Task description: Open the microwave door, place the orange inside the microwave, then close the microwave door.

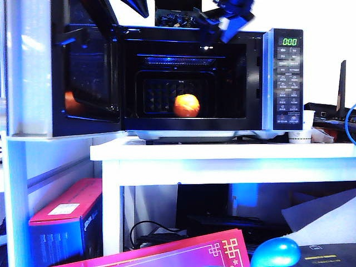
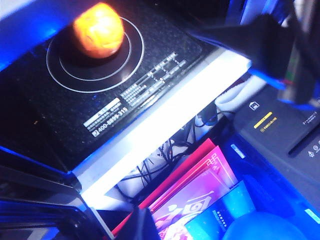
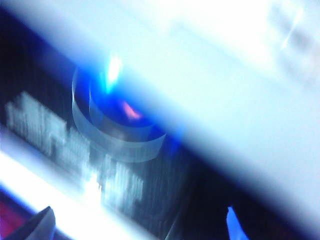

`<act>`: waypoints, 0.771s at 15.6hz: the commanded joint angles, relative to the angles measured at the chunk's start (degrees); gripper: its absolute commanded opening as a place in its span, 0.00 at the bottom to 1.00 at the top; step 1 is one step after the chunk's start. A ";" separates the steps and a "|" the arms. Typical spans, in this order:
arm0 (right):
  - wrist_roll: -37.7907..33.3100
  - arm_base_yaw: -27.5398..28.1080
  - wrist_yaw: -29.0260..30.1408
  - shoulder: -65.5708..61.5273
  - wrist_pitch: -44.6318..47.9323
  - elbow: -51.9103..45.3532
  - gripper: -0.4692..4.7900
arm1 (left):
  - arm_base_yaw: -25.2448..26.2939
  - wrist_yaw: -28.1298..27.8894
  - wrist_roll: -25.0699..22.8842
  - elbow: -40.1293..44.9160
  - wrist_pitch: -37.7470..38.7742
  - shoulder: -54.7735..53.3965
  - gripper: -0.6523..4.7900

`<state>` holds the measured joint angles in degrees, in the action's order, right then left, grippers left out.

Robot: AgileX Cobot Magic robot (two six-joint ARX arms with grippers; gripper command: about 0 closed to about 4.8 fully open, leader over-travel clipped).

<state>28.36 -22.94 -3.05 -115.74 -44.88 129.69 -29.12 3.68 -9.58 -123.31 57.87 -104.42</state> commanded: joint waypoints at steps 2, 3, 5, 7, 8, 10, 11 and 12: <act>0.11 -0.35 -2.34 7.48 -0.72 0.61 1.00 | 0.00 0.02 0.13 -0.07 -0.17 0.11 0.11; -1.03 -0.35 -2.86 9.60 -0.22 0.61 1.00 | 0.00 0.09 0.13 -0.09 -0.17 0.20 0.11; -3.56 -0.35 -2.86 14.62 0.85 0.61 0.86 | 0.00 0.31 0.15 -0.11 -0.61 0.72 0.11; -4.44 -0.35 -2.89 19.80 2.56 0.61 0.48 | 0.00 0.63 0.20 -0.13 -2.36 2.32 0.11; -4.48 -0.35 -2.86 22.45 2.86 0.63 0.18 | 0.00 0.63 0.48 -0.13 -4.02 3.72 0.11; -5.35 -0.35 -2.99 26.69 3.45 0.63 0.09 | 0.00 0.52 0.63 -0.13 -6.86 7.32 0.11; -8.87 -0.35 -3.72 28.52 4.04 0.63 0.09 | 0.02 0.24 0.81 -0.13 -7.41 9.33 0.11; -12.96 -0.35 -4.92 29.86 4.72 0.63 0.09 | 0.02 -0.09 1.05 -0.13 -7.39 11.15 0.11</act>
<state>20.36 -23.20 -6.50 -87.09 -42.09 130.13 -29.08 3.86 -9.02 -123.28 51.35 -94.67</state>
